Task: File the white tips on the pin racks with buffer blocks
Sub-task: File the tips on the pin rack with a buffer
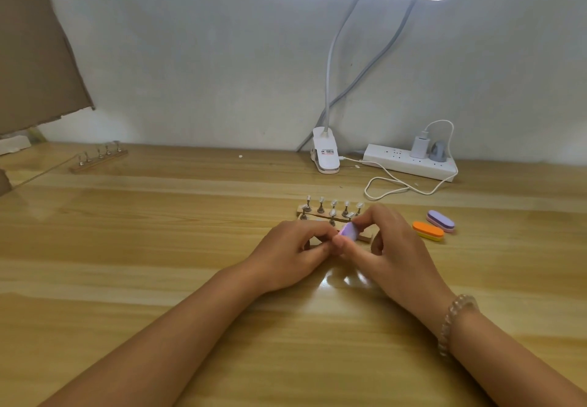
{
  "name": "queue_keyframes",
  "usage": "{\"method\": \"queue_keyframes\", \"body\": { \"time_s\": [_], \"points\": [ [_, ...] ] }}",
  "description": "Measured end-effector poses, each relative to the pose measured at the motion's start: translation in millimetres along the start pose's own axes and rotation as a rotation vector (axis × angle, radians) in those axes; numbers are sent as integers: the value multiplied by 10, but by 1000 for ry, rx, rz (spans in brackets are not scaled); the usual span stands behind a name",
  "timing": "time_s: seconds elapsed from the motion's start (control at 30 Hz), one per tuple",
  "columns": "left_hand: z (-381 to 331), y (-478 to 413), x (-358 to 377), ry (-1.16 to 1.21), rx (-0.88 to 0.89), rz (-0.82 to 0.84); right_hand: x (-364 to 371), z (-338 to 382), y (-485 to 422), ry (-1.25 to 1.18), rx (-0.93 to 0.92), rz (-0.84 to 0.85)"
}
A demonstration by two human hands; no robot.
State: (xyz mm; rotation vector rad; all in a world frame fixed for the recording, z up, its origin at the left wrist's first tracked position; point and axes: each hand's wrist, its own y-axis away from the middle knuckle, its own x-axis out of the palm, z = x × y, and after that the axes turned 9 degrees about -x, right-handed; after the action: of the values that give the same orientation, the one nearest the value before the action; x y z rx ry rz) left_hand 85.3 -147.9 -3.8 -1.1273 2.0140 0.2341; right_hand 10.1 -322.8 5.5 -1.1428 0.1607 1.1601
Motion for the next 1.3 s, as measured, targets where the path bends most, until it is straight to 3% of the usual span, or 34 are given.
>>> {"method": "queue_keyframes", "body": {
  "time_s": [0.1,0.37,0.57,0.7,0.87,1.0,1.17,1.3],
  "points": [
    [22,7,5,13,-14,-12,29,49,55,87,-144,68],
    [-40,29,24,113,2,-19,-54,-106,-30,-178,170,-201],
    [-32,23,-17,154,-43,-12,16,19,41,-1,-44,34],
    [-32,14,-11,154,-68,-28,0,-3,30,10,1,7],
    [-23,25,-18,168,-62,10,17,35,74,116,-160,52],
    [-53,25,-34,157,-41,-7,-9,5,14,37,12,-14],
    [-37,26,-33,198,-36,30,25,61,76,79,-95,49],
    [-32,25,-49,281,-27,-2,2,-40,-5,-48,129,-61]
  ]
}}
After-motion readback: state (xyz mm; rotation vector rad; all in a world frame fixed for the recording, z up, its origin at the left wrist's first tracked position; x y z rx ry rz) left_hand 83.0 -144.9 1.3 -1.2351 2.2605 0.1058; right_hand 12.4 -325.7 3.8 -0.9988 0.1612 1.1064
